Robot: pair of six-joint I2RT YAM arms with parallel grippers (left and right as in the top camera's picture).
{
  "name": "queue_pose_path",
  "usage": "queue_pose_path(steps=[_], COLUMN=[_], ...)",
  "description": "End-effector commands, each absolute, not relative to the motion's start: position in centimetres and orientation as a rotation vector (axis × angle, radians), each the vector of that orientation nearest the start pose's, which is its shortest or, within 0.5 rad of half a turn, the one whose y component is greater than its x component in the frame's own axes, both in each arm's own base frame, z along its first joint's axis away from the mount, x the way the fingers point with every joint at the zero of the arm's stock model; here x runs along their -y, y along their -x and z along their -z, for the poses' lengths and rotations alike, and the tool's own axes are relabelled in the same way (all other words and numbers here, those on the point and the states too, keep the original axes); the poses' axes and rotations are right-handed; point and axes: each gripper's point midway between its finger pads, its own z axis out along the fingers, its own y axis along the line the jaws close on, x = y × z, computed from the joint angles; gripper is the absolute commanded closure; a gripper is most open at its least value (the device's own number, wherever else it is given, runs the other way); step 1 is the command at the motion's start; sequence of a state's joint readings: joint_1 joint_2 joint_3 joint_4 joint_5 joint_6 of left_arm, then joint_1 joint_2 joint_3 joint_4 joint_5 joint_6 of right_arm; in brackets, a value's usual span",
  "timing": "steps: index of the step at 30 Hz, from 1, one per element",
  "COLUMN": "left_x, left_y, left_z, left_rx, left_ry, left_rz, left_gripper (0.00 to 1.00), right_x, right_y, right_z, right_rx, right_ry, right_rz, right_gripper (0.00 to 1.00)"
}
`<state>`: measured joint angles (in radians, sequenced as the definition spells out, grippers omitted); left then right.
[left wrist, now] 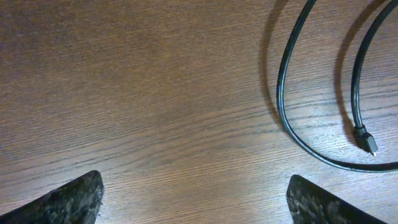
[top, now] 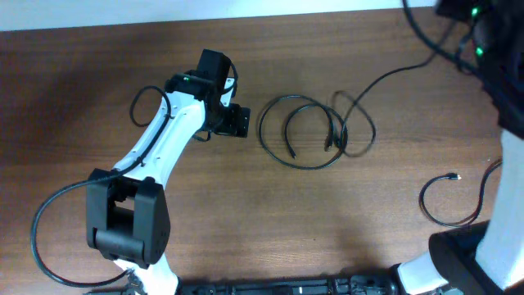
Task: Untangle cables
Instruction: 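Drag the cable to the right table edge with the right gripper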
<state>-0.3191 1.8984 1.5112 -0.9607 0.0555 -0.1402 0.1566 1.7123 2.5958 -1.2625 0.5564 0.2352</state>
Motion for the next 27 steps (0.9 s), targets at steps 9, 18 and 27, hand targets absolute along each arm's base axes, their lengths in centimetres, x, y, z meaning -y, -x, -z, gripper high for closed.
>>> queue_pose_path(steps=[9,18,27], left_x=[13.8,13.8,13.8], left_y=[-38.7,-38.6,-38.7], left_z=[-8.7,-8.7,-8.7], left_rx=[-2.921,-2.925,-2.925], left_ry=[-0.254,-0.254,-0.254], left_rz=[0.167,0.166,0.166], left_gripper=[0.05,0.05,0.05], right_x=[21.7,21.8,18.3], right_y=[-34.8,-36.5,-37.3], right_z=[-42.0,-29.6,-27.6], right_rx=[-1.943,-2.269,-2.401], right_ry=[-1.063,-1.125,-1.049], right_rz=[0.538,0.292,0.043], right_gripper=[0.96,0.39,0.31])
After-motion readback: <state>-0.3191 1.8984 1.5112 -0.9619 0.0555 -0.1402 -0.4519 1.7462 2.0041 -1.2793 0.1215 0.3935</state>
